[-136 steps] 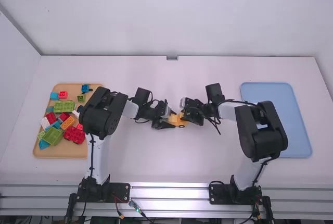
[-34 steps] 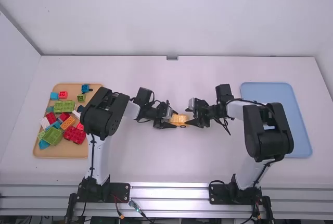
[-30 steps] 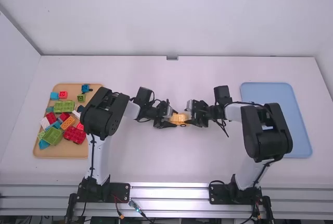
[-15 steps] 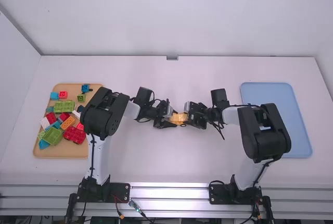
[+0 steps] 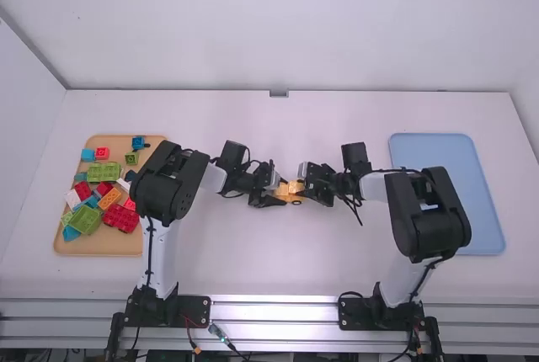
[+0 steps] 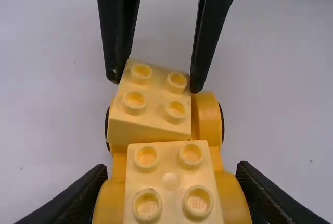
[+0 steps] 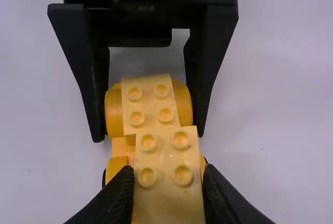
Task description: Assemble lego blocks to make yellow taxi
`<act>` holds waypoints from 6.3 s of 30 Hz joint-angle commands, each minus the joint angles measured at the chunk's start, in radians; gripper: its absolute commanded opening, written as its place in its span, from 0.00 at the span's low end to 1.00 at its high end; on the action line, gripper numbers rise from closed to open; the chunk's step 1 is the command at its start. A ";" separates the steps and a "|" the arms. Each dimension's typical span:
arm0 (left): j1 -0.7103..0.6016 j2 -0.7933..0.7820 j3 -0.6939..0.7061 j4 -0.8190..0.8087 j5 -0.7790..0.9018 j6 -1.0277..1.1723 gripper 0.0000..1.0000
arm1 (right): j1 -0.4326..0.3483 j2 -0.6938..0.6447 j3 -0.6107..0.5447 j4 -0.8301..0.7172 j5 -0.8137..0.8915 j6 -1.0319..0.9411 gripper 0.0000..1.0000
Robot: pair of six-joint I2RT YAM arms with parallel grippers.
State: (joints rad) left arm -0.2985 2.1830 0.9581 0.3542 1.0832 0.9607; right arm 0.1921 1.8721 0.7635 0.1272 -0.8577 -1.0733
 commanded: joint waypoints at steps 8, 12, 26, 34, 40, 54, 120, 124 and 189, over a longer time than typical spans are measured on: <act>-0.008 0.022 -0.016 -0.016 -0.052 0.001 0.35 | -0.002 0.021 0.010 -0.039 -0.043 0.023 0.30; -0.011 0.022 -0.016 -0.017 -0.053 0.001 0.35 | -0.002 0.021 0.010 -0.038 -0.040 0.056 0.29; -0.010 0.022 -0.016 -0.107 -0.048 0.155 0.35 | -0.002 0.021 0.044 -0.136 -0.069 0.019 0.25; -0.012 0.022 -0.016 -0.093 -0.055 0.154 0.34 | -0.001 0.021 0.042 -0.173 -0.069 0.018 0.25; -0.012 0.022 -0.016 -0.072 -0.055 0.155 0.33 | -0.001 0.021 0.042 -0.195 -0.069 -0.004 0.25; -0.016 0.022 -0.016 -0.088 -0.053 0.155 0.33 | 0.026 0.021 0.043 -0.142 -0.091 0.038 0.69; -0.016 0.022 -0.015 -0.095 -0.045 0.148 0.32 | 0.006 0.181 0.080 -0.056 -0.245 0.037 0.25; -0.017 0.022 -0.015 -0.100 -0.045 0.148 0.32 | 0.005 0.217 0.109 -0.054 -0.252 0.030 0.25; -0.010 0.022 -0.008 -0.056 -0.118 0.101 0.27 | -0.053 0.091 0.128 -0.223 -0.346 -0.234 0.00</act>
State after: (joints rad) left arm -0.3058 2.1822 0.9546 0.3058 1.1099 1.0630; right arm 0.1356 1.9797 0.8944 -0.0757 -1.1938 -1.2324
